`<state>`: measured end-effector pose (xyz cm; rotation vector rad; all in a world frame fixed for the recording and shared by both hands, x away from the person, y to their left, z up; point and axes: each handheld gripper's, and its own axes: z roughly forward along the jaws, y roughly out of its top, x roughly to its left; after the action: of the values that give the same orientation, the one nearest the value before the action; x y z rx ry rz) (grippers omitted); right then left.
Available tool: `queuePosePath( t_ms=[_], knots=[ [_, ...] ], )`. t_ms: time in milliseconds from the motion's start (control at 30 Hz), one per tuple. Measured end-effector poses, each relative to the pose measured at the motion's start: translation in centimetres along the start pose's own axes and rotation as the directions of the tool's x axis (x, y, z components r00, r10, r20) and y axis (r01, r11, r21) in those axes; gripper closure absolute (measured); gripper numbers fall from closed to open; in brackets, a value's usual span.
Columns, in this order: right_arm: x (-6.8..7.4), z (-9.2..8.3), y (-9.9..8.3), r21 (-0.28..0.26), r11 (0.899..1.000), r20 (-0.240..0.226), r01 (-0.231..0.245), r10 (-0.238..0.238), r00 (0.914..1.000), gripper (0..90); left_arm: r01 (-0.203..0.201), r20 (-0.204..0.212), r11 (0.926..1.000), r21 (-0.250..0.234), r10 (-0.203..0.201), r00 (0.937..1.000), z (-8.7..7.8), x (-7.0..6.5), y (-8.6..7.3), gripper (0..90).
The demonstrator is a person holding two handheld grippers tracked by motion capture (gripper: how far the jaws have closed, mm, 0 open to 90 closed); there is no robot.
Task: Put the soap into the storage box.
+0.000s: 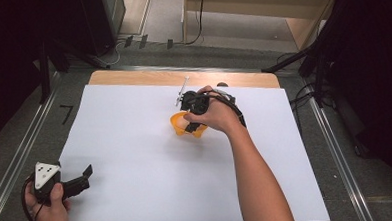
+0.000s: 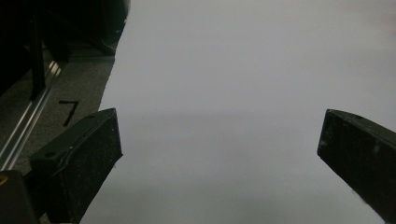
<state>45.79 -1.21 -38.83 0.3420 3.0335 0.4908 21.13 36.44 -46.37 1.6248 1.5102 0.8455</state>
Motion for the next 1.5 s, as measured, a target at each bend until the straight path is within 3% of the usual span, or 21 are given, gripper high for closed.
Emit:
queuePosePath(
  t_ms=[167, 333, 400, 433, 467, 500, 567, 600, 700, 733, 767, 800, 833, 867, 1000, 1100, 1233, 1367, 1433, 1467, 1500],
  knots=[
    [0.0, -0.9, -0.7, -0.036, 0.999, 0.029, -0.031, 0.032, 0.9991, 17.1, -0.002, 0.001, 1.0000, 0.002, 0.002, 1.0000, 0.0, 0.0, 0.0, 0.0],
    [0.2, -1.5, -2.0, -0.076, 0.992, 0.058, -0.096, 0.101, 0.9932, 13.0, -0.003, -0.002, 1.0000, 0.001, 0.003, 1.0000, 0.0, 0.0, 0.0, 0.0],
    [0.4, -1.9, -3.1, -0.128, 0.981, 0.037, -0.149, 0.155, 0.9873, 12.4, -0.001, -0.006, 1.0000, -0.002, 0.001, 1.0000, -0.1, 0.0, 0.0, 0.0],
    [0.4, -1.9, -3.1, -0.128, 0.981, 0.037, -0.149, 0.155, 0.9873, 12.4, 0.000, -0.004, 1.0000, -0.005, 0.000, 1.0000, -0.1, 0.0, 0.0, 0.0],
    [0.5, -2.0, -3.9, -0.154, 0.971, 0.048, -0.181, 0.190, 0.9806, 9.1, 0.002, -0.005, 1.0000, -0.004, -0.002, 1.0000, -0.1, 0.0, 0.0, 0.0],
    [0.5, -2.0, -3.9, -0.154, 0.971, 0.048, -0.181, 0.190, 0.9806, 9.1, 0.002, -0.005, 1.0000, -0.004, -0.002, 1.0000, -0.1, 0.0, 0.0, 0.0],
    [0.7, -2.1, -4.7, -0.175, 0.961, 0.055, -0.215, 0.228, 0.9722, 5.3, 0.000, -0.008, 1.0000, -0.001, 0.000, 1.0000, -0.1, 0.0, 0.0, 0.0],
    [0.9, -2.2, -5.5, -0.206, 0.950, 0.059, -0.237, 0.253, 0.9656, 1.8, -0.004, -0.008, 1.0000, 0.000, 0.004, 1.0000, -0.1, 0.0, 0.0, 0.0],
    [1.5, -2.2, -6.5, -0.223, 0.940, 0.083, -0.259, 0.283, 0.9556, 0.0, -0.005, -0.007, 1.0000, -0.002, 0.005, 1.0000, -0.1, 0.0, 0.0, 0.1],
    [1.7, -2.2, -6.8, -0.229, 0.937, 0.103, -0.263, 0.292, 0.9507, 0.0, -0.005, -0.007, 1.0000, -0.002, 0.005, 1.0000, -0.1, 0.0, 0.0, 0.0],
    [2.0, -2.3, -7.3, -0.232, 0.930, 0.141, -0.283, 0.320, 0.9367, 0.0, -0.005, -0.006, 1.0000, -0.004, 0.005, 1.0000, -0.1, 0.0, 0.0, 0.0],
    [2.0, -2.3, -7.3, -0.232, 0.930, 0.141, -0.283, 0.320, 0.9367, 0.0, -0.006, -0.007, 1.0000, -0.004, 0.006, 1.0000, -0.1, -0.1, 0.0, 0.0],
    [2.3, -2.4, -7.7, -0.246, 0.924, 0.163, -0.291, 0.336, 0.9279, 0.0, -0.005, -0.008, 1.0000, -0.004, 0.005, 1.0000, -0.1, -0.1, 0.0, 0.0],
    [2.7, -2.6, -8.6, -0.275, 0.910, 0.155, -0.311, 0.361, 0.9195, 0.0, -0.005, -0.009, 1.0000, -0.006, 0.005, 0.9999, -0.1, -0.1, 0.0, 0.1],
    [3.3, -2.9, -9.8, -0.296, 0.898, 0.147, -0.326, 0.380, 0.9133, 0.0, -0.002, -0.010, 1.0000, -0.006, 0.002, 0.9999, -0.1, -0.1, 0.0, 0.1],
    [4.1, -3.1, -11.0, -0.321, 0.881, 0.135, -0.349, 0.407, 0.9036, 0.0, -0.004, -0.011, 1.0000, -0.007, 0.004, 0.9999, -0.1, -0.1, 0.0, 0.1],
    [5.0, -3.2, -12.4, -0.339, 0.873, 0.138, -0.350, 0.415, 0.8994, 0.0, -0.006, -0.011, 0.9999, -0.009, 0.005, 0.9999, -0.1, -0.1, 0.0, 0.0],
    [6.1, -3.3, -14.6, -0.377, 0.851, 0.134, -0.367, 0.442, 0.8871, 0.0, -0.007, -0.012, 0.9999, -0.009, 0.007, 0.9999, -0.1, -0.1, 0.0, 0.0],
    [6.3, -3.3, -15.1, -0.381, 0.849, 0.134, -0.367, 0.443, 0.8862, 0.0, -0.009, -0.013, 0.9999, -0.009, 0.008, 0.9999, -0.1, -0.1, 0.0, 0.0],
    [6.4, -3.3, -15.6, -0.391, 0.843, 0.134, -0.370, 0.450, 0.8830, 0.0, -0.010, -0.014, 0.9999, -0.008, 0.009, 0.9999, -0.1, -0.1, 0.0, 0.0],
    [6.8, -3.3, -16.8, -0.402, 0.831, 0.130, -0.385, 0.468, 0.8740, 0.0, -0.011, -0.014, 0.9999, -0.008, 0.010, 0.9998, -0.1, -0.1, 0.0, 0.0]
  ],
)
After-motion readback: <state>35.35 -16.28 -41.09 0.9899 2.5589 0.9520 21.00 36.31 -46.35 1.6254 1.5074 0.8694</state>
